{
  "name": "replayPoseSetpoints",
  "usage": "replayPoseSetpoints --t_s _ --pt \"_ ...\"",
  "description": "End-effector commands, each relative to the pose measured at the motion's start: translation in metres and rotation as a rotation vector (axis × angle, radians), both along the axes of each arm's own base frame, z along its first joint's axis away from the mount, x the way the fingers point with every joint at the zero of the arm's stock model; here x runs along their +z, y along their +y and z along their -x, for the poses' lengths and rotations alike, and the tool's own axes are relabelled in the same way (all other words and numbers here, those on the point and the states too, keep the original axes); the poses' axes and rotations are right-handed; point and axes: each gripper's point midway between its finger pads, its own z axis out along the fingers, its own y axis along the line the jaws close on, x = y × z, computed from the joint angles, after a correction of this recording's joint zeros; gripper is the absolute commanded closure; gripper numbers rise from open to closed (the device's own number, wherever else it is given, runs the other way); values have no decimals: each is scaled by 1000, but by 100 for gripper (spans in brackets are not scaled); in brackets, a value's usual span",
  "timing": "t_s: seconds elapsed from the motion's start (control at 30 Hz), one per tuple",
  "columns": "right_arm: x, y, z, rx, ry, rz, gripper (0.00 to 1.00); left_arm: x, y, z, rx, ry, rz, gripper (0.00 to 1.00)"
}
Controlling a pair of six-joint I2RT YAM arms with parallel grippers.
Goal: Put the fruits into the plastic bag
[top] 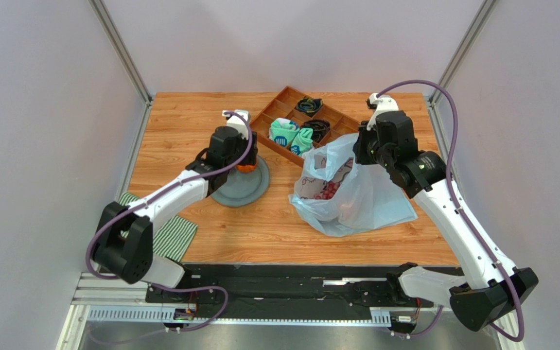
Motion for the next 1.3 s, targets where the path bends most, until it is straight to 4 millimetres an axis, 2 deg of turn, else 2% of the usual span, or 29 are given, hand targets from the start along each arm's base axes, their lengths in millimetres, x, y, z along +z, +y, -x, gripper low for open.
replayPoseSetpoints --t_s 0.0,0.03,0.1,0.23,0.47,0.77,1.0,1.27 --pt "12 3 -2 -1 -41 -35 100 -23 6 -16 43 136 -45 40" --pt "12 2 -3 -3 -43 -35 100 -21 6 -21 50 137 -43 41" --pt "11 2 -2 -4 -39 -33 100 -31 11 -27 77 168 -51 42" --pt "13 0 -1 -9 -41 -26 100 -34 17 -36 107 176 -52 45" --pt "13 -1 -3 -11 -43 -26 100 -49 27 -40 143 203 -104 49" --pt "11 2 -4 -4 -36 -21 100 -58 33 -50 166 201 -131 50" --pt "9 2 -5 -4 -33 -20 100 -58 31 -56 163 189 -129 53" --pt "10 2 -7 -7 -33 -18 100 -67 27 -57 156 214 -118 64"
